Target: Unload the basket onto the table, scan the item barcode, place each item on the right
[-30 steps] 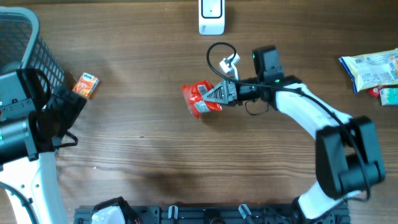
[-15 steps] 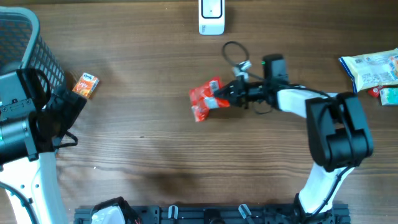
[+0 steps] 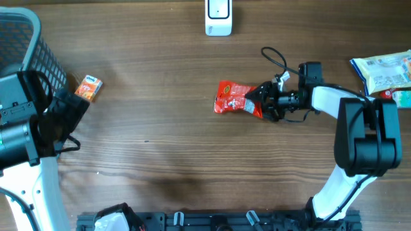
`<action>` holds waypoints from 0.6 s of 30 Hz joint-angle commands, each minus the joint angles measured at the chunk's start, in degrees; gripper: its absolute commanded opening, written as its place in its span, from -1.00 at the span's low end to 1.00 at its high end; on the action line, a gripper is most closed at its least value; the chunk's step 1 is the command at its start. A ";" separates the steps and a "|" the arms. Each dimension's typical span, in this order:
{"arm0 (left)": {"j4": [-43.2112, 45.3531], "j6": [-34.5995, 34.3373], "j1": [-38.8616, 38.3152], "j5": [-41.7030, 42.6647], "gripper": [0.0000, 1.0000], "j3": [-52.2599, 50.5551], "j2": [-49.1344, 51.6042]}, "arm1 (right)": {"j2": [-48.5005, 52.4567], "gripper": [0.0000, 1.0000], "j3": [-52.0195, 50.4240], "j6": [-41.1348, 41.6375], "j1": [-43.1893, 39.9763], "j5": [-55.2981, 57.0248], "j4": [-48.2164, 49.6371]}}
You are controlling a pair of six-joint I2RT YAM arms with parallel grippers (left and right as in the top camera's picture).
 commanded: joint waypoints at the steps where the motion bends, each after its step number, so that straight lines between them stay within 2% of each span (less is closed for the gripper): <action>1: -0.02 0.02 0.42 0.26 1.00 0.00 -0.04 | 1.42 0.53 0.87 -11.06 -0.33 22.05 -9.09; 6: 0.00 0.02 0.42 0.26 1.00 0.00 -0.02 | -1.57 0.56 5.33 -14.82 -0.28 36.22 -23.76; 9: 0.00 0.02 0.42 0.26 1.00 0.00 -0.02 | -3.98 0.58 7.98 -16.22 -0.28 39.65 -30.23; 12: 0.00 0.02 0.42 0.26 1.00 0.00 -0.02 | -7.43 0.60 10.40 -19.15 -0.28 38.12 -33.09; 14: 0.00 0.02 0.42 0.26 1.00 0.00 -0.02 | -10.75 0.63 12.24 -26.16 -0.28 32.50 -33.20; 17: -0.02 0.02 0.42 0.26 1.00 0.00 -0.02 | -14.51 0.99 14.75 -33.46 -0.28 27.89 -30.71; 18: 0.00 0.02 0.42 0.26 1.00 0.00 -0.04 | -15.37 0.99 15.45 -35.04 -0.28 27.52 -29.09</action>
